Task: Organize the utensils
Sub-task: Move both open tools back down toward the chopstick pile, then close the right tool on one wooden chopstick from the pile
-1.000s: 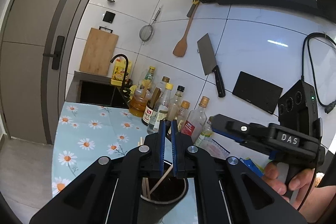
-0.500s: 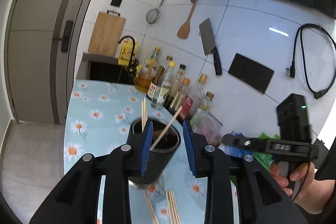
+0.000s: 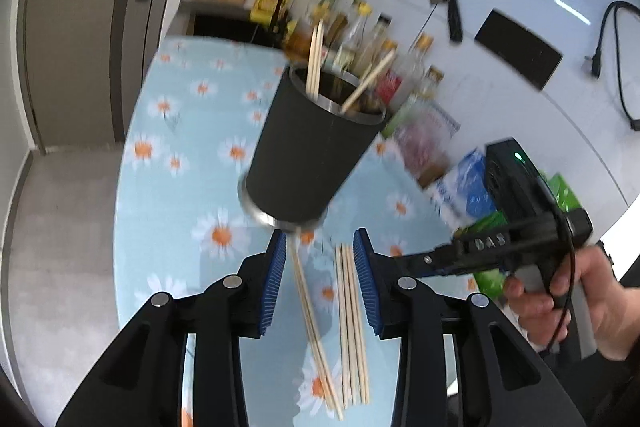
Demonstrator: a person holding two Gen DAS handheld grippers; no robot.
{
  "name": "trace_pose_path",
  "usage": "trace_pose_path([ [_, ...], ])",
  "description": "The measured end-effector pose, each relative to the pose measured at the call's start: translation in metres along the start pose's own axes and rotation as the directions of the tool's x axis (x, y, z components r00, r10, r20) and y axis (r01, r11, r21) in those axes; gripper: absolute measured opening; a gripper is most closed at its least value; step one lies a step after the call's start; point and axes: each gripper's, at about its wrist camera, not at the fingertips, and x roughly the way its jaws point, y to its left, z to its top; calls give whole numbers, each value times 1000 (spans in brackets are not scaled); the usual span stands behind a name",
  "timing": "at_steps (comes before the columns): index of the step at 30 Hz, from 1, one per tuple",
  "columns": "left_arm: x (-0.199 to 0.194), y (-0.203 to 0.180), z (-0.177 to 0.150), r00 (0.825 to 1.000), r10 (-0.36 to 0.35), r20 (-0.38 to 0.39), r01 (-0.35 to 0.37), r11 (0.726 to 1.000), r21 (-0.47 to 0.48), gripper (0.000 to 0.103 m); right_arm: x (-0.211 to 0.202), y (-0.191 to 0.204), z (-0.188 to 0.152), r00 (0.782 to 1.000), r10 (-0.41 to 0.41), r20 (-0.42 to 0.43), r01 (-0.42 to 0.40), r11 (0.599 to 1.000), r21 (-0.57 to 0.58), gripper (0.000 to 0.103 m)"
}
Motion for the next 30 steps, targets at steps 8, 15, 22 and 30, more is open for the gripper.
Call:
trace_pose_path([
  [8, 17, 14, -29, 996, -14, -88, 8, 998, -69, 34, 36, -11, 6, 992, -80, -101, 86, 995, 53, 12],
  [15, 22, 18, -40, 993, -25, -119, 16, 997, -71, 34, 43, -3, 19, 984, -149, -99, 156, 985, 67, 10],
  [22, 24, 34, -49, 988, -40, -150, 24, 994, -105, 34, 52, -2, 22, 973, -212, -95, 218, 974, 68, 7],
  [30, 31, 46, -53, 980, -84, -180, 59, 988, -142, 34, 59, 11, 23, 950, -295, -106, 301, 952, 52, 7],
])
